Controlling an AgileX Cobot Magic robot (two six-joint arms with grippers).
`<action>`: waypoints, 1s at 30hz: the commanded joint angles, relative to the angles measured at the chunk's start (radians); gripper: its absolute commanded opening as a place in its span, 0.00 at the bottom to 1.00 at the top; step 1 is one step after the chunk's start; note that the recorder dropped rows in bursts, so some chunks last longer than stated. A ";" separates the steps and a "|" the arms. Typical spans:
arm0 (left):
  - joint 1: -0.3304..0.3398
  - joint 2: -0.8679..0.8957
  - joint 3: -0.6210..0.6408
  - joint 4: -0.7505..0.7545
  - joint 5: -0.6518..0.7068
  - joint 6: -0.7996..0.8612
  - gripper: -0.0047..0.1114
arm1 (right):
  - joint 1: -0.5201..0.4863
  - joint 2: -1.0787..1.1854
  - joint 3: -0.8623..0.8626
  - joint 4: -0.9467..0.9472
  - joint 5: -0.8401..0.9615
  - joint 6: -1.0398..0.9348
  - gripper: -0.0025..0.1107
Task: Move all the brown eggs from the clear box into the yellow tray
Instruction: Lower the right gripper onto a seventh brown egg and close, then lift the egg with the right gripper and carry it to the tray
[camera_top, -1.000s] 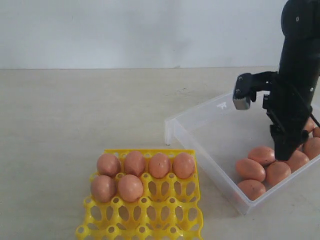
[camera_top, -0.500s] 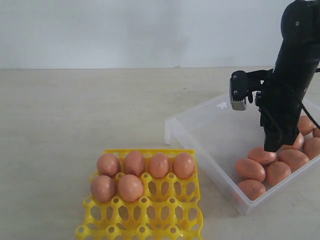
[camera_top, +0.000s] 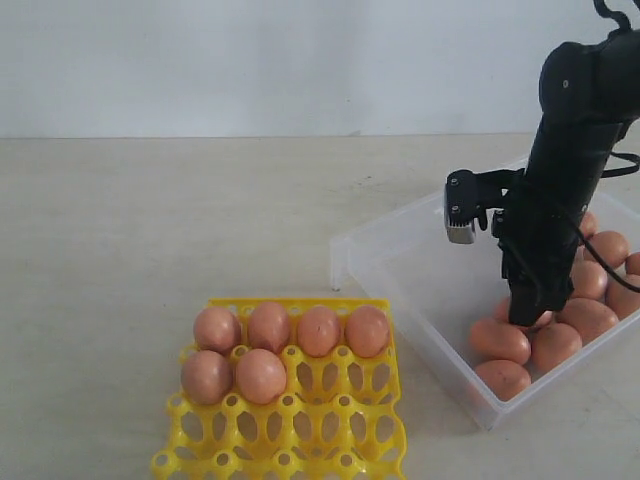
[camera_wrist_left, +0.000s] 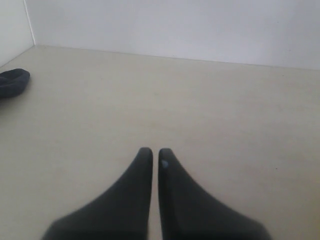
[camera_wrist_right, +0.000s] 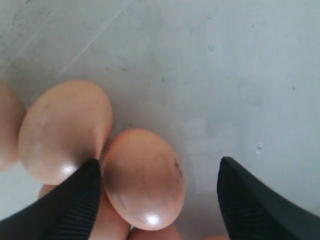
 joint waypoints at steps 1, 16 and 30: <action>-0.005 -0.003 0.004 0.000 -0.005 0.004 0.08 | -0.003 0.025 0.002 -0.006 -0.008 -0.006 0.55; -0.005 -0.003 0.004 0.000 -0.005 0.004 0.08 | -0.003 0.073 0.002 0.009 -0.021 0.023 0.02; -0.005 -0.003 0.004 0.000 -0.005 0.004 0.08 | -0.003 -0.018 0.002 0.201 -0.192 0.343 0.02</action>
